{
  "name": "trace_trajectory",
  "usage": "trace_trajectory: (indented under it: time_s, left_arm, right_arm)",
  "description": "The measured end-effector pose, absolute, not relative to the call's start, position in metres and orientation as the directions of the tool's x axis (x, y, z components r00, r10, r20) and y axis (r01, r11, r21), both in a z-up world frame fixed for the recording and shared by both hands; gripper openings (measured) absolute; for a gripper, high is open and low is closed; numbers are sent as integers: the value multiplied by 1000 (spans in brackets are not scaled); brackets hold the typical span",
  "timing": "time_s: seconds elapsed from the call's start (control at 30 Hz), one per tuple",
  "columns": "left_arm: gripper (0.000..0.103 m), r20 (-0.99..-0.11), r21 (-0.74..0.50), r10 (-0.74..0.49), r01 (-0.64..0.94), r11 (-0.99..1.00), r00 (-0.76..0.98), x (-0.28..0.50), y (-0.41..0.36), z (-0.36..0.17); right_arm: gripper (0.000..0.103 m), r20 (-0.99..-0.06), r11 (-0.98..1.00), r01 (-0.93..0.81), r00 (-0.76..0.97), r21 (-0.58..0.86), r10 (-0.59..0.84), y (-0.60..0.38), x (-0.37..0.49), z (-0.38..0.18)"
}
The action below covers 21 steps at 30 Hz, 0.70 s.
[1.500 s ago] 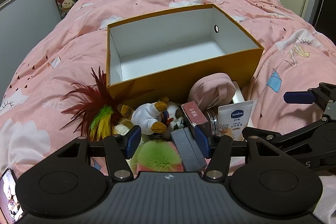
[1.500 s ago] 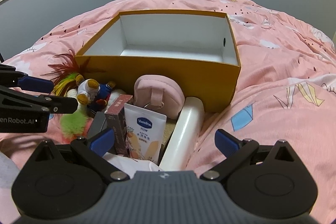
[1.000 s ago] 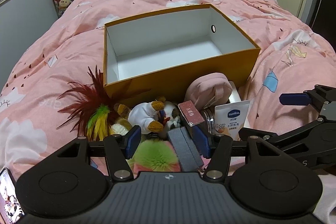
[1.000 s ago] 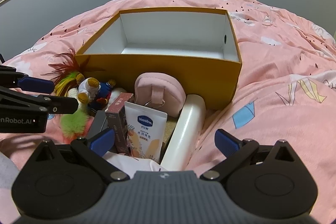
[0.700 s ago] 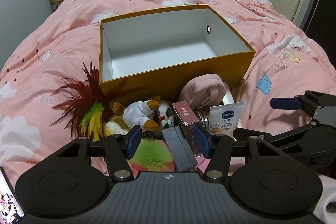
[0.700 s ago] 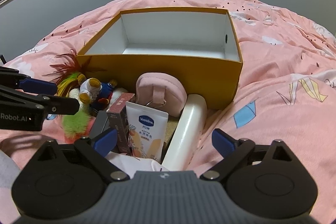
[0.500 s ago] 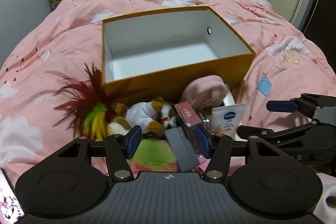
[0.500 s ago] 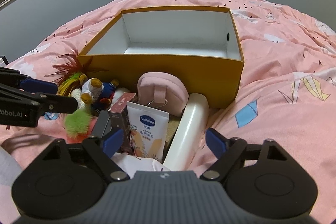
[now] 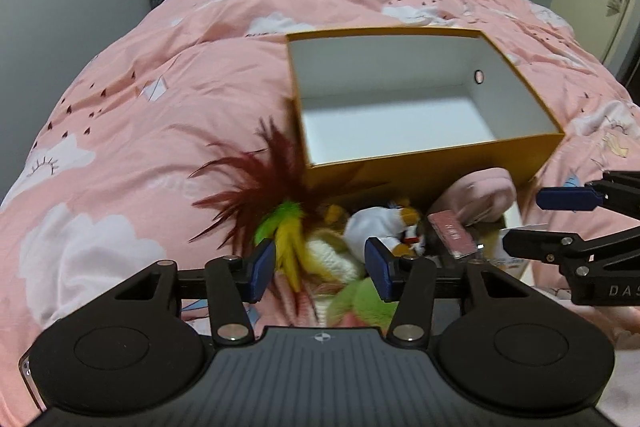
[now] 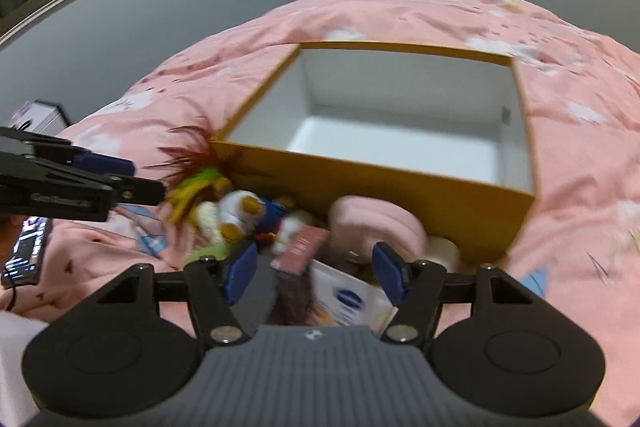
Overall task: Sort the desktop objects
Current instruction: 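Move both tools toward the pile of toys in front of the box, then grasp the white duck plush with the right gripper while the left gripper grasps the crocheted bunny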
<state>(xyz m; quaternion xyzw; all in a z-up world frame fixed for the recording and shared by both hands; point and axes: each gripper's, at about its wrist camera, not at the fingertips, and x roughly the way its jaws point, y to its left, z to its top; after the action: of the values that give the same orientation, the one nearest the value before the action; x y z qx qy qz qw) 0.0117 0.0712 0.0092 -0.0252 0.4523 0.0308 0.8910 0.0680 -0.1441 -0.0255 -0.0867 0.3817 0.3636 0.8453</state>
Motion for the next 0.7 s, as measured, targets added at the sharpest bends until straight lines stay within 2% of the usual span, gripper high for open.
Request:
trace_trajectory:
  time_s: [0.27, 0.57, 0.7]
  left_arm:
    - [42, -834, -3, 5, -15, 1000, 551, 14, 73, -8]
    - [42, -859, -75, -68, 6, 997, 507, 21, 77, -37]
    - [45, -870, -109, -82, -26, 994, 486, 30, 82, -51]
  right_arm:
    - [59, -741, 645, -752, 356, 135, 570, -97, 80, -35]
    - [57, -762, 598, -791, 306, 131, 571, -66, 95, -51]
    - [57, -774, 602, -784, 285, 151, 565, -61, 107, -60]
